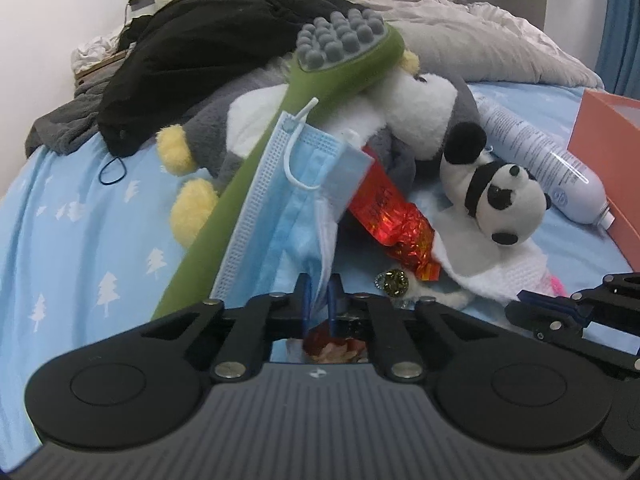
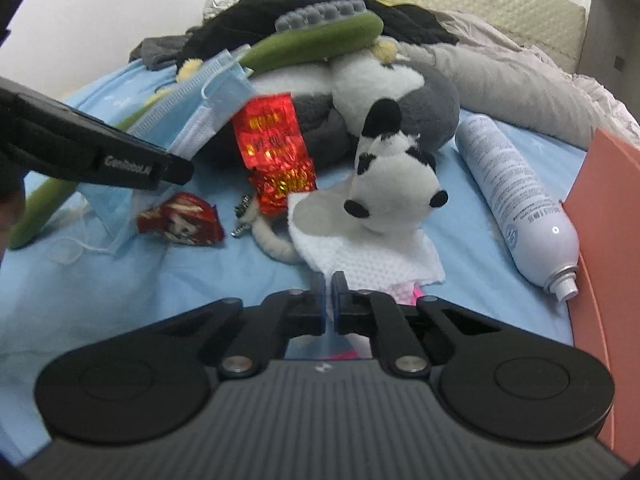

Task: Organize soft objects
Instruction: 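Grasp the blue face mask with the left gripper while the right gripper grasps the white wipe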

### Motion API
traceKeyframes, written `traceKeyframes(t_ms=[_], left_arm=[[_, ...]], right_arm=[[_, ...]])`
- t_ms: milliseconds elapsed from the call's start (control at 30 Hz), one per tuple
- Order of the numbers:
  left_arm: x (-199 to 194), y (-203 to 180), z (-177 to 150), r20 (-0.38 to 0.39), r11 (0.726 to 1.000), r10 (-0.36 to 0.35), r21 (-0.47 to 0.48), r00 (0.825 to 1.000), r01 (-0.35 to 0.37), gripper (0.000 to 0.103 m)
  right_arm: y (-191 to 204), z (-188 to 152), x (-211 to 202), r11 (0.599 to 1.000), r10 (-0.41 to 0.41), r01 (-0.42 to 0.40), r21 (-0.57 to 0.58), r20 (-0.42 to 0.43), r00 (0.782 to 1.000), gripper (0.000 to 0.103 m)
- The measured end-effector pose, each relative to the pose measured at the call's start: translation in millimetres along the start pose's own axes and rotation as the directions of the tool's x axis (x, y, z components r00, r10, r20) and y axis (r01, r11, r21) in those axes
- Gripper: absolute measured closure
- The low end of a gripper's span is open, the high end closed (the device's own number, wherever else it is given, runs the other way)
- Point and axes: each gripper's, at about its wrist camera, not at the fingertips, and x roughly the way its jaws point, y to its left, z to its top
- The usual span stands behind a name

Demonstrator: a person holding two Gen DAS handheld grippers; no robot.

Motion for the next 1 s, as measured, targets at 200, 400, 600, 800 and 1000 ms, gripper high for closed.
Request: traceKeyframes(t_ms=[200,400,600,800,1000], left_arm=[[-31,-2,0,0.005,1.0,-0.011,-0.008,1.0,0.011,0.096],[-67,-8,1,0.031,0.999,-0.023,-0.027,0.999,0.024,0.096],[-97,-21,-3,0.026,0.997,-0.058,-0.042,0.998,0.059,0.096],[-120,-37,-11,0.006,0.993,-0.107,-0.047,0.994,0.107,0.096],[-134,-49,-22,-0.019,0.987,-0.149,-0.063,0.989,0.148,0.096]], right_arm=[[-7,2,-25,0.999,0.007,-0.009,0.05,0.034,0.999,0.097],[-20,2,-55,0.996,0.002,-0.008,0.086,0.071,0.997,0.098],[-26,-3,-85,0.994,0.003,-0.014,0.108,0.096,0.995,0.098],[-31,-12,-113,0.992,-0.008,-0.006,0.128,0.109,0.994,0.098],[-38,-26,-136,0.989,-0.026,0.01,0.148,0.11,0.994,0.098]])
